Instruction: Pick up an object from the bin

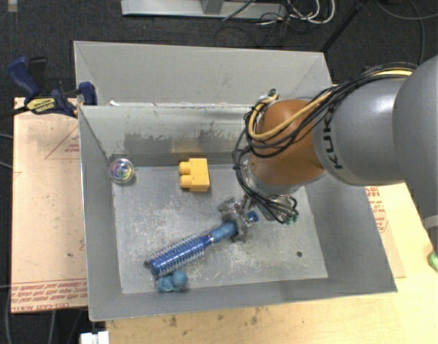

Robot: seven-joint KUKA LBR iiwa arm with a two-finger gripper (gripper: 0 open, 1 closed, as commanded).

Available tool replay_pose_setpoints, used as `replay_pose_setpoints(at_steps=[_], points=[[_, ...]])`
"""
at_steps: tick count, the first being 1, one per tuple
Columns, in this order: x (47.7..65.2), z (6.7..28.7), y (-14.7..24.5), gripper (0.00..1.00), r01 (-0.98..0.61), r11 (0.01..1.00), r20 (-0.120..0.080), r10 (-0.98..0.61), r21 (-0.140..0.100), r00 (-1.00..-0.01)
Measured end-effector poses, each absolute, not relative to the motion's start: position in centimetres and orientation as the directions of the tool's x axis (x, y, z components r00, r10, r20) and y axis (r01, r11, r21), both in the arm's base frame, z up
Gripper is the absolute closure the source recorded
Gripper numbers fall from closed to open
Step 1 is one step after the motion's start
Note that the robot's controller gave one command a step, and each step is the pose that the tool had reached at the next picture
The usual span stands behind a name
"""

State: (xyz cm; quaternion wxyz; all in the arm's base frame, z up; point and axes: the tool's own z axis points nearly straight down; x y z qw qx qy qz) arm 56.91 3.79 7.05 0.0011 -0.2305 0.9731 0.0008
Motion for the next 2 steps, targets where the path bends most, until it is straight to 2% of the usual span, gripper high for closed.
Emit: replay_pose_setpoints(at_steps=[1, 2], points=[[54.0, 11.6, 2.3, 1.00, -0.558, 0.830, -0.003, -0.558, -0.001, -0.830], [51.4, 24.5, 2.8, 1.00, -0.544, 0.839, -0.009, -0.544, -0.004, -0.839]])
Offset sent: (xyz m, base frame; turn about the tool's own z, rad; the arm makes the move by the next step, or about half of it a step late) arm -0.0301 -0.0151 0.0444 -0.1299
